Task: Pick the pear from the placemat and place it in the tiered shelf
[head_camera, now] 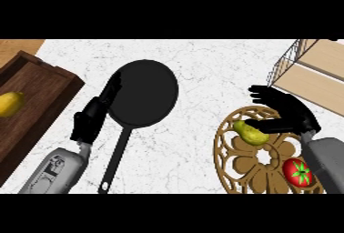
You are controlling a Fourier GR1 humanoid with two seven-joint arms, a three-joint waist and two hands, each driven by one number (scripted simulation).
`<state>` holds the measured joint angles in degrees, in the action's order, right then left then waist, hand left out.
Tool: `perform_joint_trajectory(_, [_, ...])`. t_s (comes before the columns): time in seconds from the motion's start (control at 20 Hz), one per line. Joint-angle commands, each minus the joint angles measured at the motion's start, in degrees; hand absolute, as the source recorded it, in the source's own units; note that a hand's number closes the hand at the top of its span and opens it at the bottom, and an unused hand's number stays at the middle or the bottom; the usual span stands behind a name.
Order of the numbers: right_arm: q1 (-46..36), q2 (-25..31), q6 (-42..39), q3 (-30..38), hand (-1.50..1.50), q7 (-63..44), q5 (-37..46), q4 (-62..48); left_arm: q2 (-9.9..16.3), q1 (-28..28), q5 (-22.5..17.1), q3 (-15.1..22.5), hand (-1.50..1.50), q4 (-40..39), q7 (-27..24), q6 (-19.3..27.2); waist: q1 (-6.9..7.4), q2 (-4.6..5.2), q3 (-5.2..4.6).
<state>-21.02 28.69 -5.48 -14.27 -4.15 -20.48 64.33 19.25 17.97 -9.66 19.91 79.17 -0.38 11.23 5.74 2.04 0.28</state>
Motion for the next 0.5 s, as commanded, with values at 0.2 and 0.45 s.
perform_joint_trajectory(0.2, [-12.43, -1.46, -19.56, 7.71, -1.50, 7.41, -8.23, -23.70, -2.02, -2.16, 1.73, 0.30, 0.00, -0.86, -1.28, 1.99, -2.17, -0.93, -0.05])
perform_joint_trajectory(0.45, [-19.19, 1.77, -34.83, 1.13, -1.50, 5.34, -3.00, -26.15, -1.58, -2.29, 0.65, -0.64, 0.00, -0.38, -0.69, 0.69, -1.90, -0.97, -0.12])
